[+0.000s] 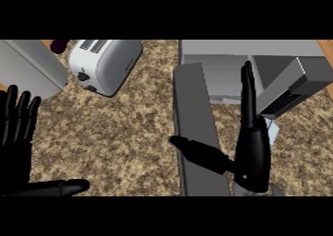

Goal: Pick up the milk, place it into the microwave and close the microwave

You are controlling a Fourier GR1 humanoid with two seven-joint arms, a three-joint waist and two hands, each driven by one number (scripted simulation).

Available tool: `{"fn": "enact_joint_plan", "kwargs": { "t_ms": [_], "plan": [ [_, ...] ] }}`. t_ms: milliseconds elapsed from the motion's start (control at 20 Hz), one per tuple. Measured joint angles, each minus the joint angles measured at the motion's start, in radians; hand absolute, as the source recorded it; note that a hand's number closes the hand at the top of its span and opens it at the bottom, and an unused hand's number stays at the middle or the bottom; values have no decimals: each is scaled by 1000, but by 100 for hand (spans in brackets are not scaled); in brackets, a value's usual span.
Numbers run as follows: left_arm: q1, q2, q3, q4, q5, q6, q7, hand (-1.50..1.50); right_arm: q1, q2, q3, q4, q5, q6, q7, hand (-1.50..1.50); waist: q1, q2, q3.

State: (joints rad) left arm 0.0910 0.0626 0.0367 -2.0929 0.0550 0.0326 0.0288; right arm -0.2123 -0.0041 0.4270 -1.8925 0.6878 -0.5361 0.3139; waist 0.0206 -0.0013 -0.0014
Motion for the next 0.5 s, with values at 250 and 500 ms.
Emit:
{"fn": "enact_joint_plan", "kwargs": {
  "t_ms": [250, 500],
  "plan": [
    [87, 4, 18, -67, 34, -25, 3, -150, -68, 4, 127, 57, 159, -134, 192, -150, -7, -7, -2],
    [187, 14, 59, -123, 95, -75, -19, -150, -73, 3, 144, 50, 277, -164, 337, -150, -13, -9, -1]
  ]
}}
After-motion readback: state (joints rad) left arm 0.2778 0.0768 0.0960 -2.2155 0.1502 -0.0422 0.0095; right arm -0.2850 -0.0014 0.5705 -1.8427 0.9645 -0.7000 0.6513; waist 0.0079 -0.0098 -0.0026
